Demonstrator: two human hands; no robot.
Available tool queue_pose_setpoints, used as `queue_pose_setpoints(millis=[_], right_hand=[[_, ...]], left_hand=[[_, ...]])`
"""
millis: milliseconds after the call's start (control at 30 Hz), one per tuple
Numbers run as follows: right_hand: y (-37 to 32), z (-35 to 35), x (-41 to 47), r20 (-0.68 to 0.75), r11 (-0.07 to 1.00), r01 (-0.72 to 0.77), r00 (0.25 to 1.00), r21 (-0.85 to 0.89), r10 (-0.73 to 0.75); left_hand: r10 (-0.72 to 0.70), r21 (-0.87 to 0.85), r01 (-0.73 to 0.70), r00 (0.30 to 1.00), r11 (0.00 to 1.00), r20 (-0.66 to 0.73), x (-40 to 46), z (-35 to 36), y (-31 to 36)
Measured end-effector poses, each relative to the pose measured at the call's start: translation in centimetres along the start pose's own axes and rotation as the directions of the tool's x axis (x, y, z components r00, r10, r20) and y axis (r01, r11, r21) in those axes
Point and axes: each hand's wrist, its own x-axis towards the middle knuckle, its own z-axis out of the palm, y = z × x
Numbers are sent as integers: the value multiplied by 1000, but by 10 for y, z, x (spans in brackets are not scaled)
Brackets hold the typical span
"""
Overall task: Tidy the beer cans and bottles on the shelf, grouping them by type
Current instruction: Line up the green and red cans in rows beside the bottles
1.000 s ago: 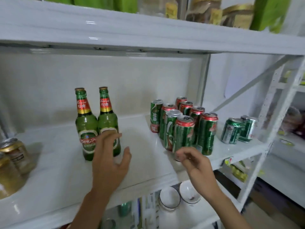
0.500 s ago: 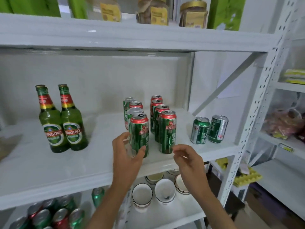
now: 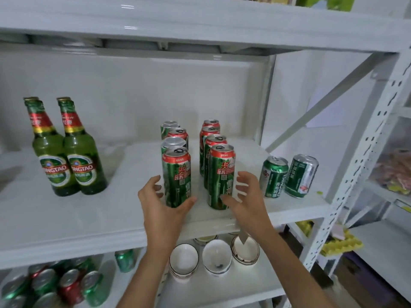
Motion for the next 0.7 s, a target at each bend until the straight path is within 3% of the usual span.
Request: queue_pose_setpoints(millis=[267,433,600,700], right_hand=[[18,-2,25,146,998,59,987,6,-59],[21,-5,28,196,997,43,979,65,-55],[23,-2,28,163,997,62,984,35,-67],[24,-1,27,164,998,68,984,17,-70]], left_hand=[[-81,2,81,996,997,-29,4,-1,4],[-121,-58,124,991,991,65,7,-10,-5],[-100,-71,117,972,991,214,12,-18,-5],[-79,-51,93,969,994,234,11,-19,-6]])
